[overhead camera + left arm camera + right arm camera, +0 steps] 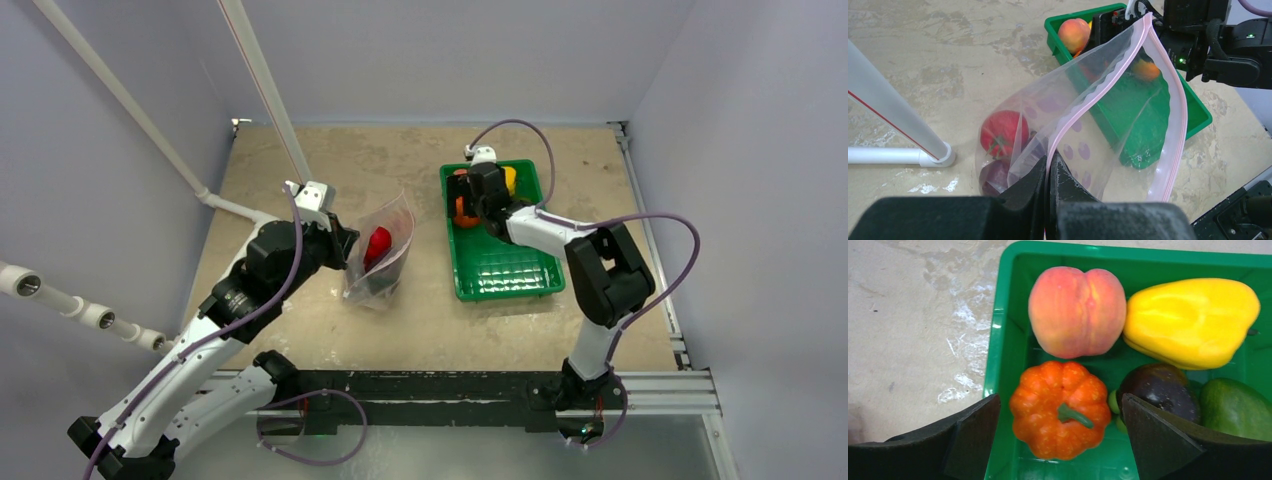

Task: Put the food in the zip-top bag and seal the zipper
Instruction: Pick up the fake vegetable from the bin.

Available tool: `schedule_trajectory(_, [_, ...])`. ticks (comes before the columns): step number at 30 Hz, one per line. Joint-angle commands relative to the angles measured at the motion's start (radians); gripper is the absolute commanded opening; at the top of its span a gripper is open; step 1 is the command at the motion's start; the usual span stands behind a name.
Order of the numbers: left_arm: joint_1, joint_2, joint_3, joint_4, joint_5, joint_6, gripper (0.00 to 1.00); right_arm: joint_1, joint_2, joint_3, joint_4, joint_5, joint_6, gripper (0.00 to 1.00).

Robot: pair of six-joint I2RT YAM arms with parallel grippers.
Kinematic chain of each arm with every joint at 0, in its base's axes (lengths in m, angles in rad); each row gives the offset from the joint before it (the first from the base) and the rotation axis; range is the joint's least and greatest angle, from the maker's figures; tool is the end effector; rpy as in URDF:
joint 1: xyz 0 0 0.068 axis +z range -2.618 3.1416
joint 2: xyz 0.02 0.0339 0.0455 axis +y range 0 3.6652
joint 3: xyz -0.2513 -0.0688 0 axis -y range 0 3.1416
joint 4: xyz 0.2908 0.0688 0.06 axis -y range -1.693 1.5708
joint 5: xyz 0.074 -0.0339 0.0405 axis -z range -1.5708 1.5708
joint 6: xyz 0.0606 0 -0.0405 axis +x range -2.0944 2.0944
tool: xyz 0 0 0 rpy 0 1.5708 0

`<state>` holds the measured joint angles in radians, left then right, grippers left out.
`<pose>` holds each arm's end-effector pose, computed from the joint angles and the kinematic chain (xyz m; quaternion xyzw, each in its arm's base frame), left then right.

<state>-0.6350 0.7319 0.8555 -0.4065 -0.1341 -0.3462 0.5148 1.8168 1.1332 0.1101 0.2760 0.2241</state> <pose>0.2004 -0.1376 0.3394 0.0750 0.7954 -0.2350 0.5536 0.4048 0.2100 0.1483 -0.0609 0.8702 0.0584 0.4854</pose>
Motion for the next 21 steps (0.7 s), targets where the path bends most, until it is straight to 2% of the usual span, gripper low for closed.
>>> schedule_trajectory(1, [0.005, -0.003, -0.001, 0.021, 0.005, 0.022, 0.00, -0.026, -0.070, -0.031, 0.048, -0.031, 0.012, 0.93])
schedule_trajectory(10, [0.005, -0.002, -0.001, 0.021, 0.005, 0.023, 0.00, -0.028, -0.034, -0.047, 0.056, -0.058, 0.022, 0.93])
schedule_trajectory(21, [0.005, -0.003, -0.001, 0.020, 0.005, 0.024, 0.00, -0.017, 0.030, -0.018, 0.045, 0.014, 0.026, 0.93])
